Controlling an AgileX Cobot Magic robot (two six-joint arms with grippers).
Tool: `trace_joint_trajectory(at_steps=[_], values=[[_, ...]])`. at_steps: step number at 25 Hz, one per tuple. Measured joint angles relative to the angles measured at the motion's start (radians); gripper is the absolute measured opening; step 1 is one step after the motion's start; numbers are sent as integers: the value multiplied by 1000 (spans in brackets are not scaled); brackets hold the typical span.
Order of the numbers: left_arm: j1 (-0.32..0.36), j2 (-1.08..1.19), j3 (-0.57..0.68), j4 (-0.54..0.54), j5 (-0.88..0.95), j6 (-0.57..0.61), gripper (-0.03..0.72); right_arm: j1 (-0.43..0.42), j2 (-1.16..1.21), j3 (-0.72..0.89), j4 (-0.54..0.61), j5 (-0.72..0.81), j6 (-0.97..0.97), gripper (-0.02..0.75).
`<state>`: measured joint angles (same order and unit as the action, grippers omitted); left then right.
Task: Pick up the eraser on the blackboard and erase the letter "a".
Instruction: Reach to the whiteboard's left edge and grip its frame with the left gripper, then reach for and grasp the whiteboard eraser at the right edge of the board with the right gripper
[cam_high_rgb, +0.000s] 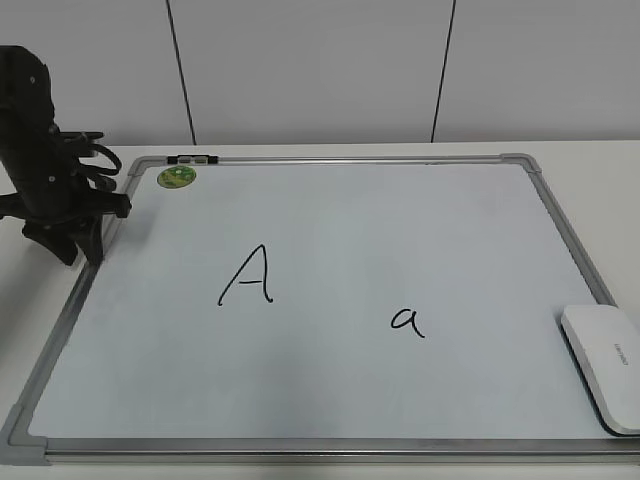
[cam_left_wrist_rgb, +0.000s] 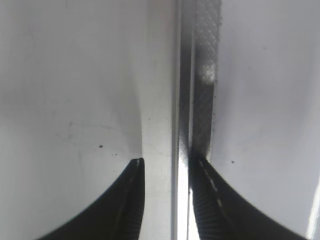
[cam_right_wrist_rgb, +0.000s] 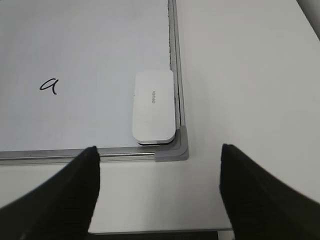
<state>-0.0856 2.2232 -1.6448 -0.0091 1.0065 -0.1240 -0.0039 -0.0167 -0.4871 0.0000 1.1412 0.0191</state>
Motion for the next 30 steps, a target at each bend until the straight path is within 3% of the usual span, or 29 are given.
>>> trace_joint_trajectory(at_steps=[12,14,19,26,30], values=[[0,9,-4,-13,0,0,239,0,0,0,0,0,0,555],[0,9,-4,-16,0,0,211,0,0,0,0,0,0,555],[0,9,-4,-29,0,0,43,0,0,0,0,0,0,555],[0,10,-6,-29,0,0,27,0,35,-4,-17,-2,0,555],[0,10,-6,-22,0,0,28,0,262,-35,-97,-90,0,555]])
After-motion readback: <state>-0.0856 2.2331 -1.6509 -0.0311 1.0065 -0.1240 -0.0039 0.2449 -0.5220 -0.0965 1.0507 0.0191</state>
